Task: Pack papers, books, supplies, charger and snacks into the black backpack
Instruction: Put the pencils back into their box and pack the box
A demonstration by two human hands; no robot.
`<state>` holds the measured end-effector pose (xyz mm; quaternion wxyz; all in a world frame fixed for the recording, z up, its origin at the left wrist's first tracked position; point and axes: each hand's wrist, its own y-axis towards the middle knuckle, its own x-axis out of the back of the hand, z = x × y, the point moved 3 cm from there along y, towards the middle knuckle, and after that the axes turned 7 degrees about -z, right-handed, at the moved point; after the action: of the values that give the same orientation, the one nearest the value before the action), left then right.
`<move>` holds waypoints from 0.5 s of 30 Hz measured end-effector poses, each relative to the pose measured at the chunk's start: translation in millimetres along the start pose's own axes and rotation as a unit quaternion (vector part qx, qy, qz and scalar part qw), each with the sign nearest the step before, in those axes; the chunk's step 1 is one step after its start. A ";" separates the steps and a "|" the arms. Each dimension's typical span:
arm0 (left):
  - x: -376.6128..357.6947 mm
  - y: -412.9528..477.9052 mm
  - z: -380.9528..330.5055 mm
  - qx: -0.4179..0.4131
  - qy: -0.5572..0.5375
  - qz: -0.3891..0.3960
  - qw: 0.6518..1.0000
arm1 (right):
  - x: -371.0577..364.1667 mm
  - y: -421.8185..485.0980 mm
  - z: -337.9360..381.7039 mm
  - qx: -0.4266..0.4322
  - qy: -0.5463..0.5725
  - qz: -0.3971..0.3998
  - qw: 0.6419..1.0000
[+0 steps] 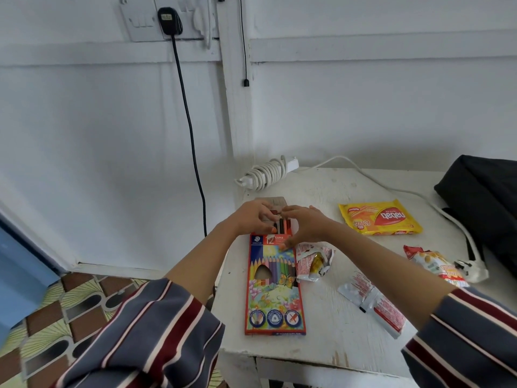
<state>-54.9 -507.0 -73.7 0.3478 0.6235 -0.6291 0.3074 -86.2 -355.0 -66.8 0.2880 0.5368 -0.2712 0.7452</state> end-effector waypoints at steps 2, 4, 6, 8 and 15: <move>2.9 -1.1 -4.2 0.003 -0.023 -0.015 1.000 | 0.9 -1.7 1.5 0.004 0.000 0.013 1.000; 6.7 -0.9 -8.1 0.017 -0.049 -0.037 0.998 | 4.5 -5.6 5.9 0.005 0.055 0.042 0.998; 10.4 1.8 -13.2 0.024 -0.064 -0.049 0.996 | 12.4 -9.4 9.1 -0.002 0.128 0.055 0.990; 15.9 7.4 -22.2 0.017 -0.051 -0.057 0.997 | 23.7 -8.4 5.7 -0.018 0.126 0.028 0.991; 32.3 38.6 -82.3 -0.047 0.102 -0.077 0.991 | 74.3 -14.8 -30.4 -0.089 -0.009 -0.092 0.992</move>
<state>-88.4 -456.6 1.5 0.4618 0.6185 -0.5541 0.3115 -114.2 -312.9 -2.7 0.3990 0.5387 -0.2886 0.6835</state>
